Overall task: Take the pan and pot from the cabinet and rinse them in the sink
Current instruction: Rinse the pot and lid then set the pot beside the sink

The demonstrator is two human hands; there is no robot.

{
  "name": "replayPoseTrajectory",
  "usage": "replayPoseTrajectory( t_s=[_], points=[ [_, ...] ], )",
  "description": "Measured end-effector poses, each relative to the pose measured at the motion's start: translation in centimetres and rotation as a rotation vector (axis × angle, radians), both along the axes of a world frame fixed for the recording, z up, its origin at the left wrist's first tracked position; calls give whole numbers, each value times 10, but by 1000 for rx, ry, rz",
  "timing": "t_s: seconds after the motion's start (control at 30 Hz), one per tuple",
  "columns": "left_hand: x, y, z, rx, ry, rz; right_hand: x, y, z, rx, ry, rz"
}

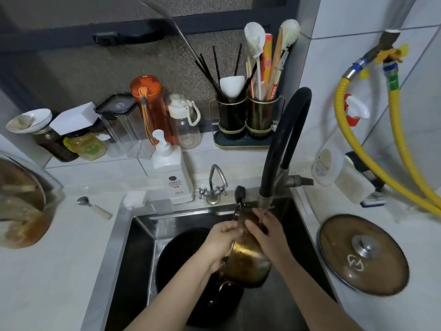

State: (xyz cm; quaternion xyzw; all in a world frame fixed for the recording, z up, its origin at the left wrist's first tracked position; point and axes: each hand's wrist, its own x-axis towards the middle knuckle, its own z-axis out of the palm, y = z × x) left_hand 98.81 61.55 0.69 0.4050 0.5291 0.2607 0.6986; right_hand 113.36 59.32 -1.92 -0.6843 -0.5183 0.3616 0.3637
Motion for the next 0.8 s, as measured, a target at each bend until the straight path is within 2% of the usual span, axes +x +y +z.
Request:
replayPoseTrajectory(
  t_s=[0.1, 0.17, 0.27, 0.37, 0.43, 0.57, 0.67, 0.73, 0.8],
  points=[
    [7, 3, 2, -59, -78, 77, 7, 8, 14, 4, 109, -12],
    [15, 9, 10, -103, -141, 121, 5, 4, 19, 18, 91, 29],
    [22, 20, 11, -62, -73, 141, -4, -3, 16, 34, 2, 103],
    [20, 13, 6, -79, -106, 159, -2, 3, 12, 79, -26, 57],
    [20, 5, 2, -96, -160, 102, 7, 11, 8, -5, 54, -15],
    [18, -11, 0, -47, -183, -24, 27, 20, -1, -267, 338, -58],
    [15, -14, 8, -25, -250, -70, 31, 19, -7, -264, 439, -68],
    [12, -11, 18, -49, -441, -71, 28, 13, -6, -254, 495, -62],
    [9, -4, 26, -55, -516, -68, 23, 3, -3, -260, 508, -56]
  ],
)
